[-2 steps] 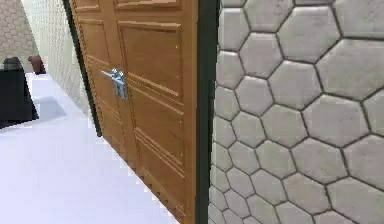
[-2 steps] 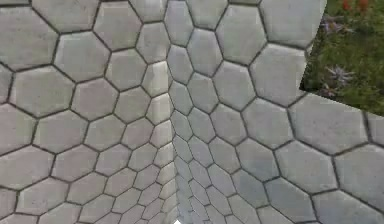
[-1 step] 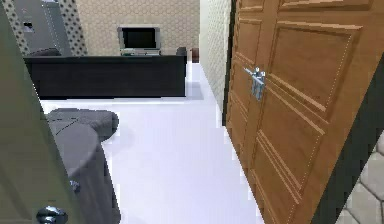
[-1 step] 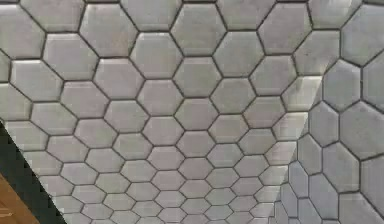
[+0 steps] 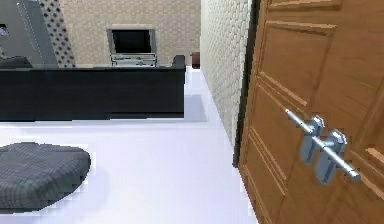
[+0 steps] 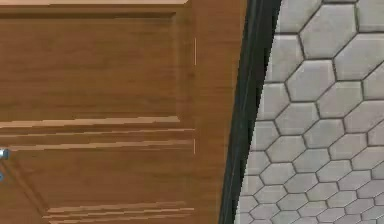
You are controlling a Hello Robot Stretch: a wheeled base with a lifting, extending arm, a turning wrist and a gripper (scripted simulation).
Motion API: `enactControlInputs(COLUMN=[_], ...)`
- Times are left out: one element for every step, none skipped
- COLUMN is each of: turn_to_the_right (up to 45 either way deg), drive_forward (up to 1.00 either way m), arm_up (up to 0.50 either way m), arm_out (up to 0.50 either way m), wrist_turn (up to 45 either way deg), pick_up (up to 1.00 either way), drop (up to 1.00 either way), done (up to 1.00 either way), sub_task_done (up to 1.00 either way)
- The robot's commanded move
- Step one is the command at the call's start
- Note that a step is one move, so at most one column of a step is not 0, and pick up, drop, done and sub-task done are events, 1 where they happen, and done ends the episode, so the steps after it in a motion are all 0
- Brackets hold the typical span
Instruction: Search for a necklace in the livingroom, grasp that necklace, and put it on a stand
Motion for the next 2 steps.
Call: enactControlInputs(turn_to_the_right=[-45.0, -45.0], drive_forward=[0.0, 0.0], arm_up=[0.0, 0.0], arm_out=[0.0, 0.0], wrist_turn=[0.0, 0.0], pick_up=[0.0, 0.0], drop=[0.0, 0.0], done=[0.0, 0.0], sub_task_done=[0.0, 0.0])
